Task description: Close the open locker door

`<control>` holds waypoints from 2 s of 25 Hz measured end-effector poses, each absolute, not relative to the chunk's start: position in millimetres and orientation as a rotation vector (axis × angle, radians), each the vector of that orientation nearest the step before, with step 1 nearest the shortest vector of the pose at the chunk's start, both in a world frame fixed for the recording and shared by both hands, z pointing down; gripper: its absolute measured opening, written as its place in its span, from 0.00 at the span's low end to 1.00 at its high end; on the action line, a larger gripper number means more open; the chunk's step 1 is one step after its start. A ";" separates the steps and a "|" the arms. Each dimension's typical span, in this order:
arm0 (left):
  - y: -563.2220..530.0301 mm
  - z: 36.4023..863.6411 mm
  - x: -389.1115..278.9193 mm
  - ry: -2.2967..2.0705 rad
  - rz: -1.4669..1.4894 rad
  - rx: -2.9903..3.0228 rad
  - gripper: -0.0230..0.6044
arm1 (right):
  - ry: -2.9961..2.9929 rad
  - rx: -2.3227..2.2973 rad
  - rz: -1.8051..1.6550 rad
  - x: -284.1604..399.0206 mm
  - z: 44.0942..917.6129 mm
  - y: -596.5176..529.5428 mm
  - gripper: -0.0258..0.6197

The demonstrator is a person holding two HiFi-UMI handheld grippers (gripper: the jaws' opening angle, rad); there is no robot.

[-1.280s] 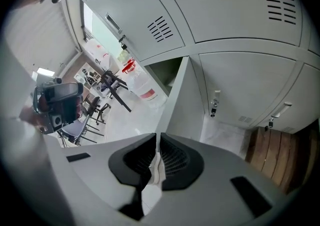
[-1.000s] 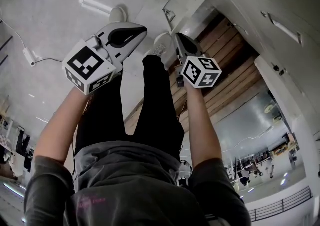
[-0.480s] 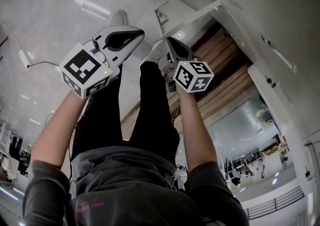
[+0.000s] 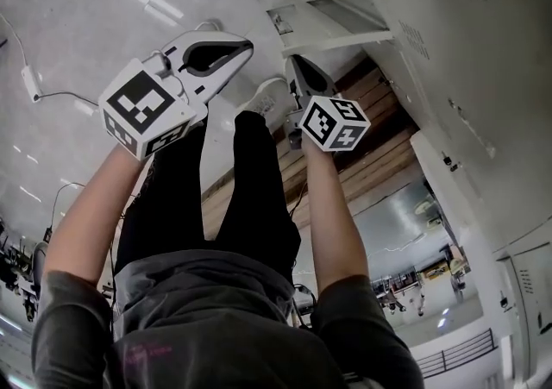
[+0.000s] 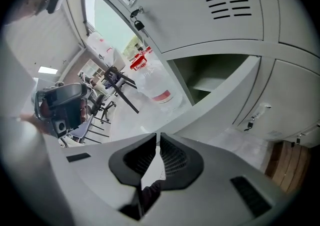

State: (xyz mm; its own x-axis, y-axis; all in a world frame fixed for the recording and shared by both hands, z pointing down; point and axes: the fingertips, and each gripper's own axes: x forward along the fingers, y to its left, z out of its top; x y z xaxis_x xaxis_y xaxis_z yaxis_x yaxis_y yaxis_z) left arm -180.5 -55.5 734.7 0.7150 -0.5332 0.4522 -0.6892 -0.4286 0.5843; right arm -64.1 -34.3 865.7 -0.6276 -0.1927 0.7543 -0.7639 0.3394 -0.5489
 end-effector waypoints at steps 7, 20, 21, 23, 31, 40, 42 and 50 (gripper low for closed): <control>-66.9 737.0 -211.1 -0.938 0.233 2.124 0.05 | -2.042 0.846 1.255 -93.0 865.2 -64.8 0.10; -92.3 749.3 -236.1 -0.942 0.211 2.088 0.05 | -2.080 0.854 1.235 -121.2 863.9 -116.2 0.10; -95.0 748.9 -237.0 -0.942 0.209 2.087 0.05 | -2.081 0.853 1.232 -122.7 863.8 -119.6 0.10; -100.5 748.0 -238.7 -0.944 0.205 2.086 0.05 | -2.084 0.853 1.225 -124.9 863.4 -126.7 0.10; -123.9 747.7 -247.1 -0.957 0.201 2.092 0.05 | -2.107 0.873 1.188 -130.8 862.3 -158.2 0.10; -129.4 750.2 -255.3 -0.963 0.184 2.089 0.05 | -2.091 0.963 1.120 -124.1 865.7 -188.8 0.10; -128.0 751.6 -257.7 -0.963 0.183 2.090 0.05 | -2.091 0.977 1.108 -122.2 864.8 -195.3 0.10; -129.0 751.4 -264.5 -0.966 0.168 2.079 0.05 | -2.092 1.011 1.067 -121.9 863.1 -212.0 0.10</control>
